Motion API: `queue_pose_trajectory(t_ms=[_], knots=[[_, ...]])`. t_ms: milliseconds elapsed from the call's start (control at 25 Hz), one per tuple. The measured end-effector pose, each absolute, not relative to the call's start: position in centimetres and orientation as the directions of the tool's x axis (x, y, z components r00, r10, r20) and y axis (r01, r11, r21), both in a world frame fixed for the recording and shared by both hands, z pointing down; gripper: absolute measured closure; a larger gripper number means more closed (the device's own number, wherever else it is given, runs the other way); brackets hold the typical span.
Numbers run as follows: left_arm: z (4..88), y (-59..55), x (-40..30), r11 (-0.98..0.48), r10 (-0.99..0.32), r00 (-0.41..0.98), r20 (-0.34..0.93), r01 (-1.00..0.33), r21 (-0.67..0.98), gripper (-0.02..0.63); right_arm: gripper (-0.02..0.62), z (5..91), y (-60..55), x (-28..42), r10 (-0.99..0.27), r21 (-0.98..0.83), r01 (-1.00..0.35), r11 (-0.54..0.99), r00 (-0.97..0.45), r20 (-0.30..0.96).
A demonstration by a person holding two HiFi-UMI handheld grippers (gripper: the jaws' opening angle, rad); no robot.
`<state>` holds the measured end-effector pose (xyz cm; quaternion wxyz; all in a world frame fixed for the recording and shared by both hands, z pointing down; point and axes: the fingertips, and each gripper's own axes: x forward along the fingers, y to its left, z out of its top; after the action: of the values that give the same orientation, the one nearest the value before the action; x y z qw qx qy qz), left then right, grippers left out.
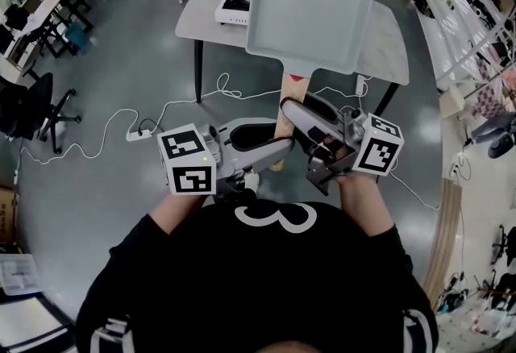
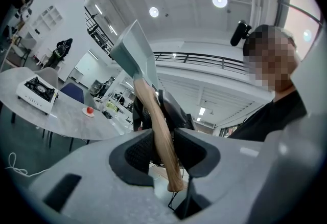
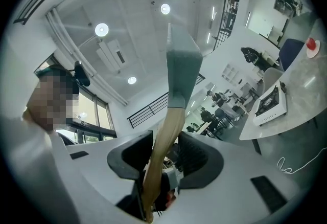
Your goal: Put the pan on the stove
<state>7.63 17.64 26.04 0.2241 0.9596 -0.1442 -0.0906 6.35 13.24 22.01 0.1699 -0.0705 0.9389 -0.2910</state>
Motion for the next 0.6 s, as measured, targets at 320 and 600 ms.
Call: queue_pose_trajectory(t_ms=[320, 600], knots=[[26.3, 13.6, 6.8, -0.850, -0.302, 0.948, -0.103, -0.218, 0.479, 0.474, 0.443, 22.4, 9.1, 5.6, -0.257, -0.591, -0.050, 0.805, -0.928, -0.271], [28.3, 8.7, 6.1, -0.843, -0.297, 0.950, -0.094, -0.214, 0.494, 0.474, 0.445, 24.5, 4.1, 5.0, -0.276, -0.611, -0.054, 0.790, -0.921, -0.276]])
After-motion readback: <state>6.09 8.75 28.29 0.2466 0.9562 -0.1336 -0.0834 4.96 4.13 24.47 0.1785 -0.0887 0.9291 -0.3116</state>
